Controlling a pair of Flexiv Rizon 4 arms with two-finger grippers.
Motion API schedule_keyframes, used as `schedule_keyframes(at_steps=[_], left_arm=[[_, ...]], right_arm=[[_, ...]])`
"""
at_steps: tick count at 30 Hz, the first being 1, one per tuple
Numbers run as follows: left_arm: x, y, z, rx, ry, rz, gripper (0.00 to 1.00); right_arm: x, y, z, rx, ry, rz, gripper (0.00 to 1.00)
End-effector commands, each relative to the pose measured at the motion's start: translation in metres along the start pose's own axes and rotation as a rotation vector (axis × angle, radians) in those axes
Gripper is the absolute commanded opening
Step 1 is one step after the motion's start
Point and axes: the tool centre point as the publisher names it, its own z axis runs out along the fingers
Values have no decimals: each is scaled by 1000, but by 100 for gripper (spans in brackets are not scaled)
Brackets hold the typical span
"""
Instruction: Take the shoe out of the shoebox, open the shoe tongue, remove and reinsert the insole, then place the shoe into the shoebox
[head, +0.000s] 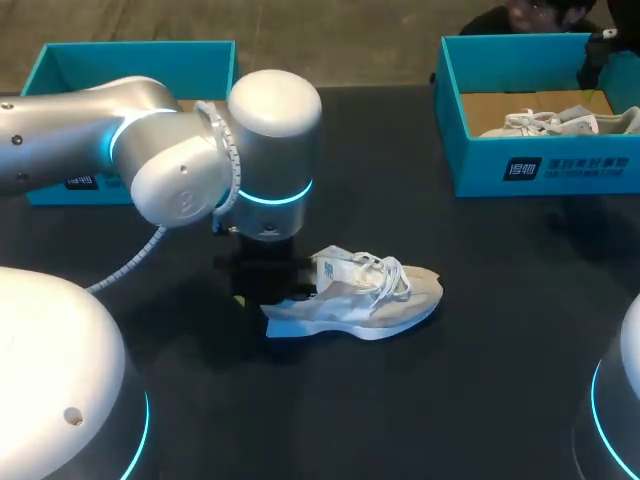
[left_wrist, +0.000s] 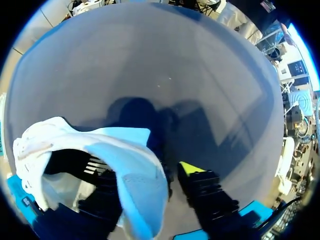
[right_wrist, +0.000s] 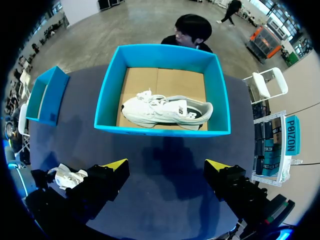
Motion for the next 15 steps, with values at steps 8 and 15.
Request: schedule_keyframes(at_steps=[8, 15], left_arm=[[15, 2, -42, 13, -200, -161, 100], [26, 2, -59, 64, -326, -356, 100]], right_arm=[[0, -1, 0, -2, 0, 0, 100], [0, -1, 0, -2, 0, 0, 100]])
